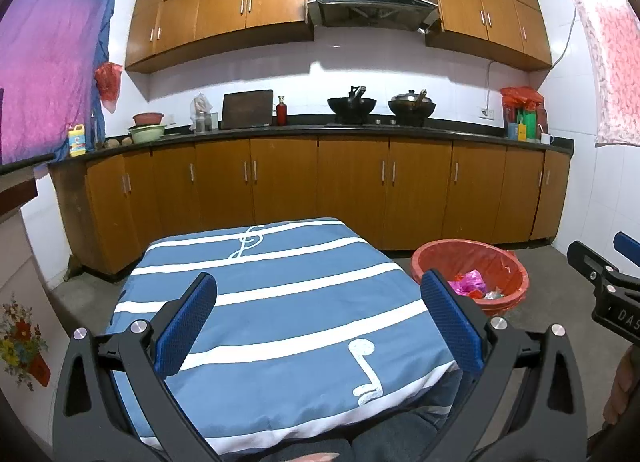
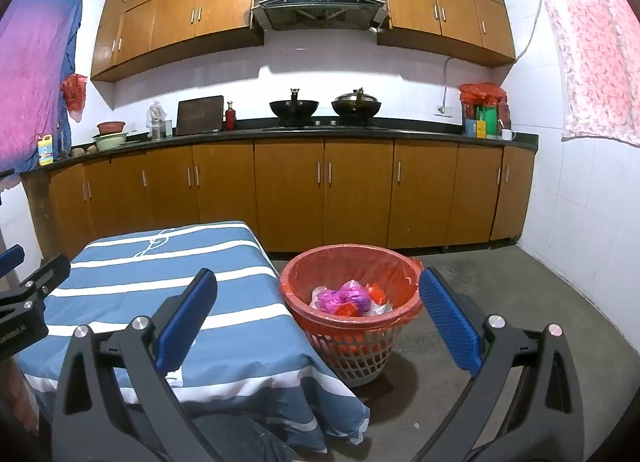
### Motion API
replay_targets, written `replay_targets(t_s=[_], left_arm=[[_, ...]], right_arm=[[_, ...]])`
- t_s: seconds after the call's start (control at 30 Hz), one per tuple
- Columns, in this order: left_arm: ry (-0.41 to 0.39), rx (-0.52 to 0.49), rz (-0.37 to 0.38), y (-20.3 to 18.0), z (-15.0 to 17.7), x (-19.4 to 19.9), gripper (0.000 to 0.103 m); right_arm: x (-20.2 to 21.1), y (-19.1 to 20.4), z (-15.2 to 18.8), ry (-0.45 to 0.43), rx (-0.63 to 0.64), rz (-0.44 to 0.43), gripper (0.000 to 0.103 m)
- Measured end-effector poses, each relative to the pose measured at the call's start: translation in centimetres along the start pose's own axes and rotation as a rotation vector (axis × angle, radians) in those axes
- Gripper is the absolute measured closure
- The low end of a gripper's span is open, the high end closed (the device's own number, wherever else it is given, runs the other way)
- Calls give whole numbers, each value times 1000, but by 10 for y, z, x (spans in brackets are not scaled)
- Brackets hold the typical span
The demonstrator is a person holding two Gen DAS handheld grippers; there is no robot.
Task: Collect trash
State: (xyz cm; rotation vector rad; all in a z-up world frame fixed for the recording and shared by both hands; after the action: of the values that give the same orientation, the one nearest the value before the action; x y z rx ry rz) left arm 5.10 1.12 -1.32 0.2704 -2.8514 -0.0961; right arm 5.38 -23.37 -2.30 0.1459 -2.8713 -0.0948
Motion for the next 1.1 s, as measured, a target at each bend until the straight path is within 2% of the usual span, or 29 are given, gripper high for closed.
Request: replay_targets(t_s=[1.1], left_arm=[[2,32,-4,12,0,9,2]], right_arm=[[4,6,2,3,0,-11,4]])
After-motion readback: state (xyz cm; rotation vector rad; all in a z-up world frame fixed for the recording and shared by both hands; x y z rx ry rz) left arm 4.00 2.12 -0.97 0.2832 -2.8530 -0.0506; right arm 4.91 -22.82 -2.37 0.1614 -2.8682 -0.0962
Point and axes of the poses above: each gripper's, at about its wrist camera, not at the fingertips, and x roughly against the way its jaws point, y to its left, z to its underside, the point moved 7 cm from there along -x, roughly the way its jaws point, and after that the axes turned 14 degrees about -z, right-handed, at the moved point
